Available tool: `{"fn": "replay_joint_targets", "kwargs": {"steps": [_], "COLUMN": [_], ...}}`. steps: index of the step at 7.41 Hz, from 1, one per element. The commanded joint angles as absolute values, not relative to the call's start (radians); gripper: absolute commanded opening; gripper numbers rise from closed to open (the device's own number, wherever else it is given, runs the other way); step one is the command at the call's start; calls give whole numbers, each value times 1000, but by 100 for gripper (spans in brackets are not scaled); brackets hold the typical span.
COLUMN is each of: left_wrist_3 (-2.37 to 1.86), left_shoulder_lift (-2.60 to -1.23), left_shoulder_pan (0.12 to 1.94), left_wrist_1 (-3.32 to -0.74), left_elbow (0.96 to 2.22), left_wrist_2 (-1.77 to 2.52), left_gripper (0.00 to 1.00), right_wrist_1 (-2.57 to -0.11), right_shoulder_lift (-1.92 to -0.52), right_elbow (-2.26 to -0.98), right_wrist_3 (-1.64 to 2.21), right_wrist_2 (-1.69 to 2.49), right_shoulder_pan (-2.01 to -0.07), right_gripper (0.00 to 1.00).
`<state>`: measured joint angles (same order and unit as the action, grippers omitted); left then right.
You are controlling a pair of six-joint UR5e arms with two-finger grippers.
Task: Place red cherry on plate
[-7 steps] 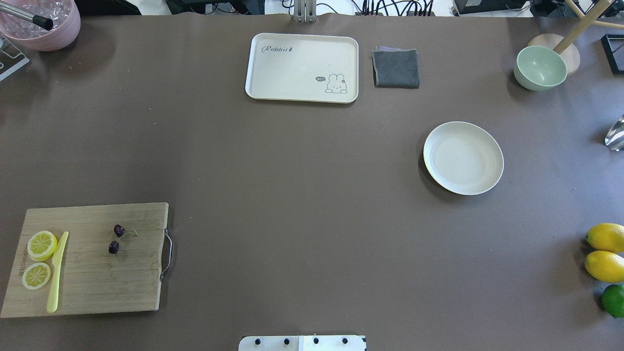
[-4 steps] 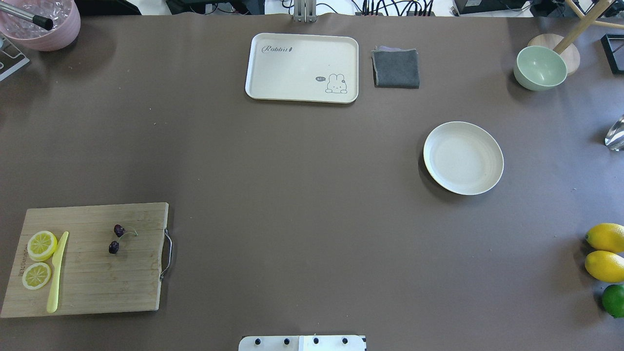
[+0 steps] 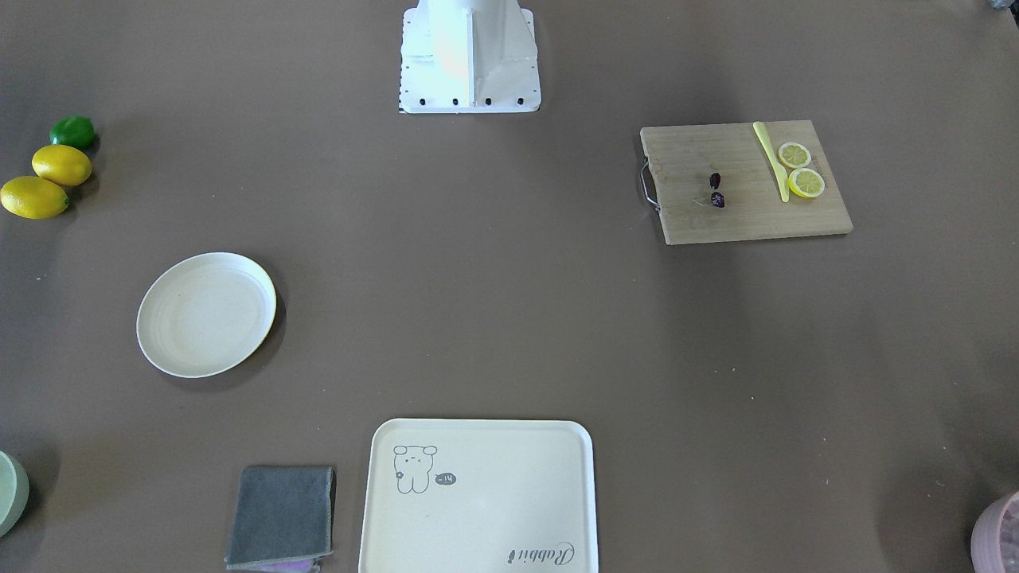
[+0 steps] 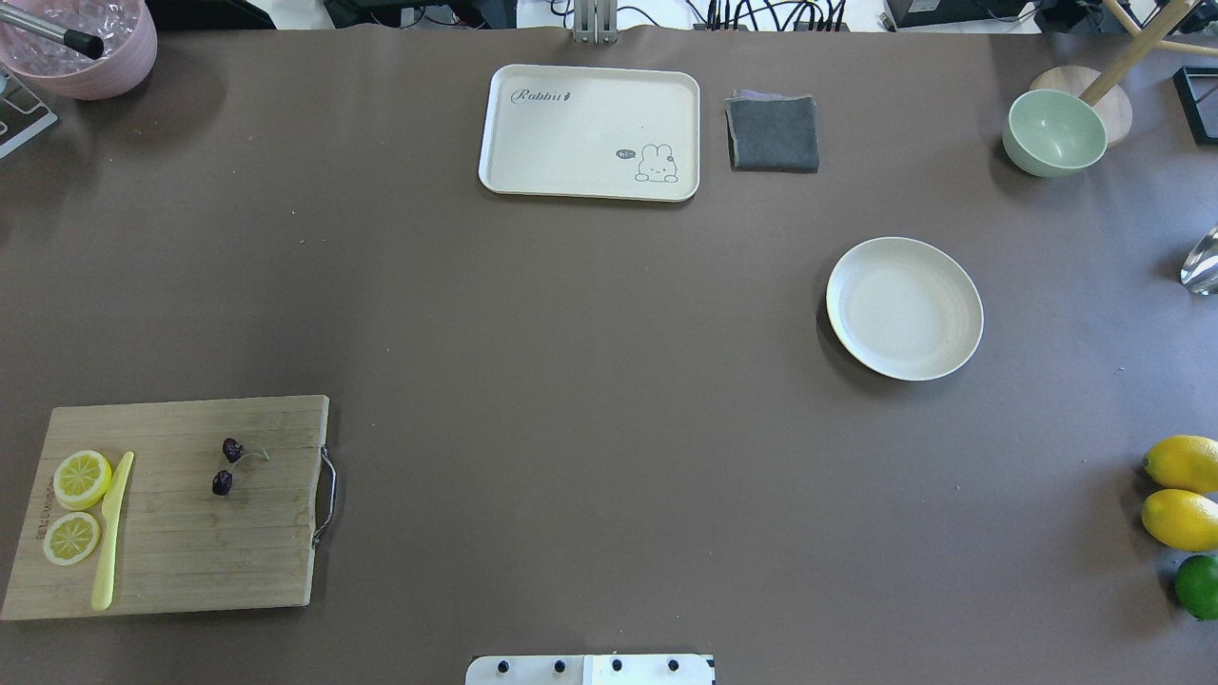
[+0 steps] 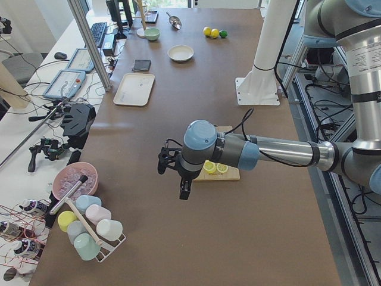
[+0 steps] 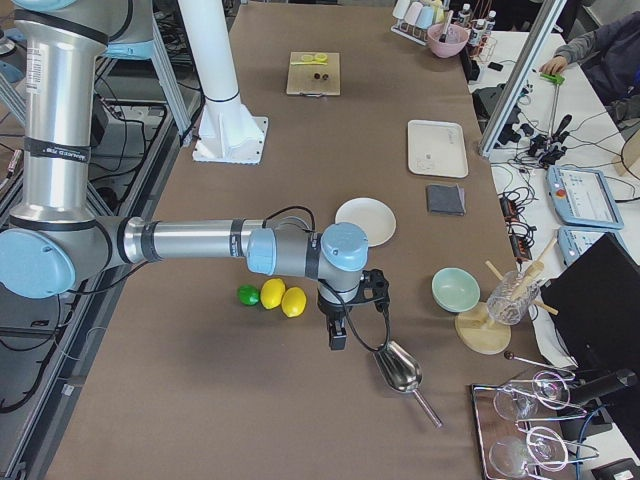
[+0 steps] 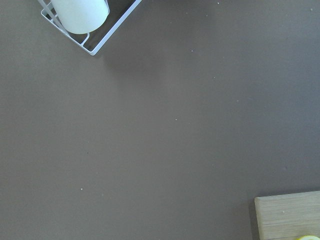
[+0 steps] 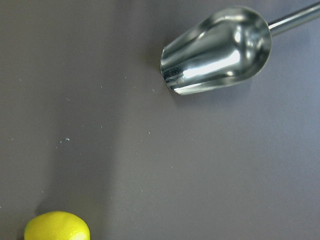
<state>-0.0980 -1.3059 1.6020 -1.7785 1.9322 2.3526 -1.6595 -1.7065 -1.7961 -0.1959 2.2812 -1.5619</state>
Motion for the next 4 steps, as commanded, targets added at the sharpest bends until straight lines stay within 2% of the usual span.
{"fn": "replay_joint_targets", "kwargs": {"steps": [1,2,3,4], "left_wrist_3": [-106,-110,-139,-137], "left_shoulder_lift": [-1313,-1383,-1420,-1422], "left_shoulder_pan": [1605,1606,1605,1605], "left_wrist_1": [-2011,-2072,-2083,-2089], "left_elbow": [1907,1861,1806,1804], "left_wrist_2": [2352,2318,2322,2321], "left_gripper": [98,98,98,98], "right_wrist_1": [-1504,-1354,-1333,-1253], "right_shoulder_lift": [-1700,-1701,-1701,-1713], "right_elbow": [-1859,-1842,-1826,-1794], "right_wrist_3": [-193,-175,-70,-34], "right_wrist_2": [2275,2266,2281,2280], "right_shoulder_pan": [-1565,-1565,-1565,-1565], "right_gripper": [100,100,100,100]}}
